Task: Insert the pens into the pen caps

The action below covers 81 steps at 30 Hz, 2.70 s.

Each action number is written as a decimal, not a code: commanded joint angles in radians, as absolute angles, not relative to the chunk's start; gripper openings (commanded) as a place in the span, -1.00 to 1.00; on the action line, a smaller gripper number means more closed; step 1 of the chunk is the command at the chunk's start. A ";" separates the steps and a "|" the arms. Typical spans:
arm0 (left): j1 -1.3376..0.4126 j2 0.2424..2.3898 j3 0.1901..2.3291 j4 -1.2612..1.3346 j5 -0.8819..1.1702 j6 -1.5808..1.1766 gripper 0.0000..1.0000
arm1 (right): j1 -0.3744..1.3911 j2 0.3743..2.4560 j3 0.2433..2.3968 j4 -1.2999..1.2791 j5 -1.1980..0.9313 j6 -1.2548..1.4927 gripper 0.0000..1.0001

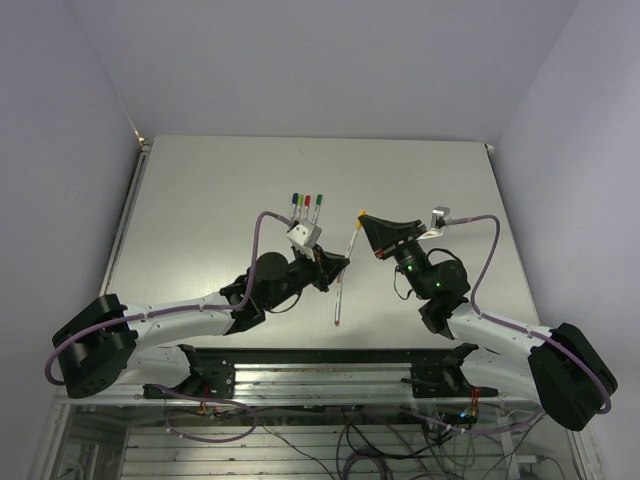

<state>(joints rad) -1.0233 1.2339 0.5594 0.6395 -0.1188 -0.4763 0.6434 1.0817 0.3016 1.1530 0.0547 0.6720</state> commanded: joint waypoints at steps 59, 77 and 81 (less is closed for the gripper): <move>-0.938 1.176 0.651 0.835 -0.277 -0.370 -0.86 | 0.837 1.384 0.424 0.616 0.005 0.645 -1.00; -0.928 1.329 0.646 0.576 -0.329 -0.421 -0.86 | 0.839 1.165 0.617 0.362 0.256 0.589 -0.42; -0.912 1.394 0.665 0.566 -0.323 -0.441 -0.86 | 0.839 1.054 0.603 0.288 0.322 0.588 -0.28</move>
<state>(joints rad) -0.9318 1.3392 0.6254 0.5320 -0.3027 -0.4122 0.8371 1.1526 0.5892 0.4145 0.2340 0.6048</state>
